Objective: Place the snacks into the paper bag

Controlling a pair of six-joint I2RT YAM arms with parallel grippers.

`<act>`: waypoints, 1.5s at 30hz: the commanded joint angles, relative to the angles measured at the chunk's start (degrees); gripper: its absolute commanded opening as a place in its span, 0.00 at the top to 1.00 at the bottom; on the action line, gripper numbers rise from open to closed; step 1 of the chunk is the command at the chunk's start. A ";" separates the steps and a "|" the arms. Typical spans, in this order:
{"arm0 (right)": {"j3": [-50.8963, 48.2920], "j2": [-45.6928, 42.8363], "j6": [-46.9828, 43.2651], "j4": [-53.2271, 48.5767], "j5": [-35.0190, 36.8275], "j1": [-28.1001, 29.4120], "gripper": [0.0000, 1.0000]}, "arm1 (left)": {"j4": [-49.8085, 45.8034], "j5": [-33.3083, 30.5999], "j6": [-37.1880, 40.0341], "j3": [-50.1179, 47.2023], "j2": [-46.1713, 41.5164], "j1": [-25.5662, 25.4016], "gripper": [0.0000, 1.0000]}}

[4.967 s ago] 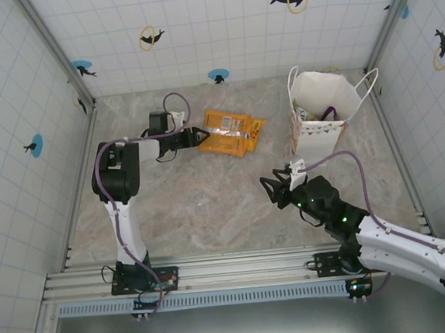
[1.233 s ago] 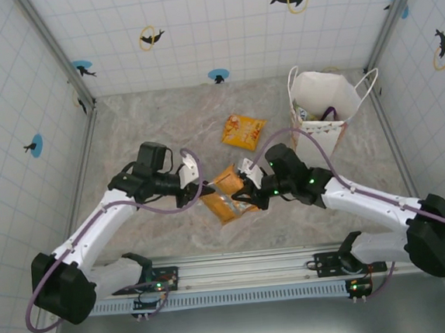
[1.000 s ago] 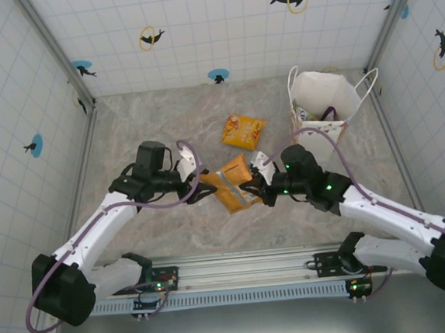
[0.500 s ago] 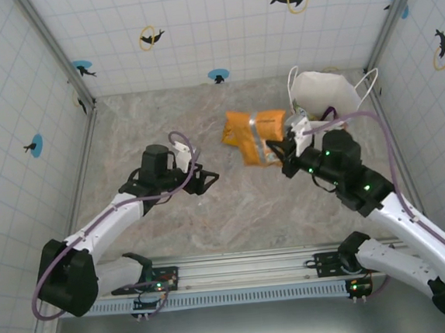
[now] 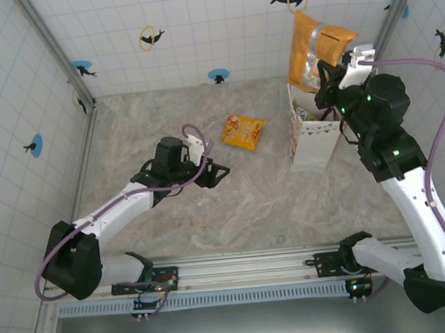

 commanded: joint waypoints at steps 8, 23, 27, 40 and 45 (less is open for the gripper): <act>1.99 6.19 2.87 -8.88 0.46 -10.95 0.90 | -1.71 -1.44 1.87 1.70 0.43 -0.71 0.17; 8.05 18.78 8.56 -19.70 -23.24 -17.93 0.92 | -2.50 -0.12 2.55 3.00 2.74 -1.47 0.18; 8.65 19.02 10.13 -22.82 -22.91 -18.03 0.93 | -2.50 0.05 2.79 2.73 2.95 -1.44 0.18; 10.92 19.12 10.46 -31.91 -17.90 -18.02 0.96 | -2.68 0.27 2.49 2.17 3.53 -1.50 0.18; 10.09 18.45 10.55 -31.59 -16.07 -17.73 0.97 | -2.68 0.30 2.49 2.03 3.44 -1.51 0.18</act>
